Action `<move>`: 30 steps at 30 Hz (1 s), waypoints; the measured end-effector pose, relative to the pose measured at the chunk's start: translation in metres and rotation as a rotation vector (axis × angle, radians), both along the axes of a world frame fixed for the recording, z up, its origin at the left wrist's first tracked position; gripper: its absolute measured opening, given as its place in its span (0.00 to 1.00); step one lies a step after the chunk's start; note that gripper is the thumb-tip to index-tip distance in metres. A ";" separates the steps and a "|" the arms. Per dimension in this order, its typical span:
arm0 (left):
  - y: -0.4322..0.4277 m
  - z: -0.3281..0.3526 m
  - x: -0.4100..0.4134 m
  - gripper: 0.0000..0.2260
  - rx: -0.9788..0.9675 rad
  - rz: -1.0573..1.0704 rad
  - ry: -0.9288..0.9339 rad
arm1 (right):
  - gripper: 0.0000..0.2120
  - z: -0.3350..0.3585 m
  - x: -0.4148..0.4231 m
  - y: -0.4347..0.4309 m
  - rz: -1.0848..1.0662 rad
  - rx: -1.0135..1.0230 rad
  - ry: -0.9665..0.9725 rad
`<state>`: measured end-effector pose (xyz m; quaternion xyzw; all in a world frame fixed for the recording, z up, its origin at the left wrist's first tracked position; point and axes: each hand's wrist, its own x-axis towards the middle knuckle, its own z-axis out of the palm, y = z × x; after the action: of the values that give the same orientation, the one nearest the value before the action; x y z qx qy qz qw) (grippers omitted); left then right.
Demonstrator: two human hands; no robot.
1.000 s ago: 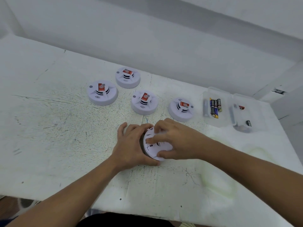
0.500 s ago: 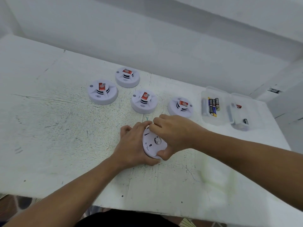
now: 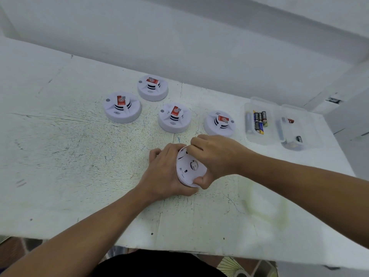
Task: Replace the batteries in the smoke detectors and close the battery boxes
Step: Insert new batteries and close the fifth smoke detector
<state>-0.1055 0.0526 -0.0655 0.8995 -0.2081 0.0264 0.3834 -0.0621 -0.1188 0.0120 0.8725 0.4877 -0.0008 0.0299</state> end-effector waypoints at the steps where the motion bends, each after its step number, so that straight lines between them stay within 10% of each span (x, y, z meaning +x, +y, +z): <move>1: 0.000 0.000 0.000 0.38 -0.006 -0.001 0.001 | 0.29 0.000 0.000 0.000 -0.006 0.004 -0.001; 30: -0.004 -0.002 0.000 0.38 0.068 0.015 -0.092 | 0.33 -0.014 -0.006 -0.003 -0.135 0.155 -0.006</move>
<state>-0.1059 0.0482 -0.0678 0.9114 -0.2194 0.0634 0.3422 -0.0677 -0.1221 -0.0025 0.9031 0.4263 0.0375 -0.0362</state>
